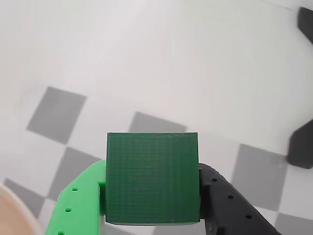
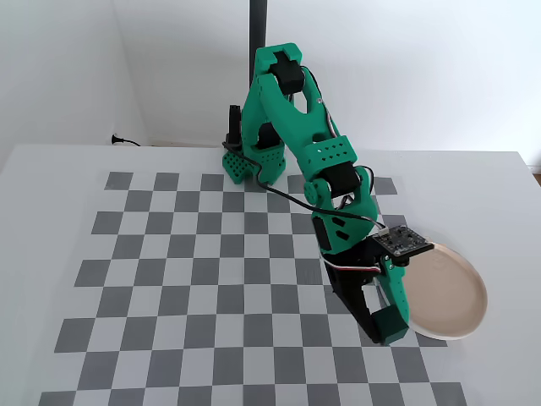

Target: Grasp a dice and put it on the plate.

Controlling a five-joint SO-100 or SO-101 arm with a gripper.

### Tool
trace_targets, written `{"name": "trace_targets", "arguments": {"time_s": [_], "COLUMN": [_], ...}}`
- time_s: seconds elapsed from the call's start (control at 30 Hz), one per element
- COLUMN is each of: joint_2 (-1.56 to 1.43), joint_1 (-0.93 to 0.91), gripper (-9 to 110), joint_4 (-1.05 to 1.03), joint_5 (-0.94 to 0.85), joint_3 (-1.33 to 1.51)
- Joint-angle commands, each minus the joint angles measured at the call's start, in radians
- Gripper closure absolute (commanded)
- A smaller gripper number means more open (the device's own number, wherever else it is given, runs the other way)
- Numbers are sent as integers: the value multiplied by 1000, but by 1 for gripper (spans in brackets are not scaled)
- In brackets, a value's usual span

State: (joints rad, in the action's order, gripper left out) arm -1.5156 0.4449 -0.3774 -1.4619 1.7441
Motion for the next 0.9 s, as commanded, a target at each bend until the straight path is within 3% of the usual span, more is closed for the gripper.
{"name": "trace_targets", "arguments": {"time_s": [0.0,0.6,0.87], "joint_2": [-150,-201,-130], "joint_1": [54,265,344], "gripper": [106,106,106], "joint_4": [-12,-186,-161], "joint_5": [14,26,21], "joint_3": [0,25,21]}}
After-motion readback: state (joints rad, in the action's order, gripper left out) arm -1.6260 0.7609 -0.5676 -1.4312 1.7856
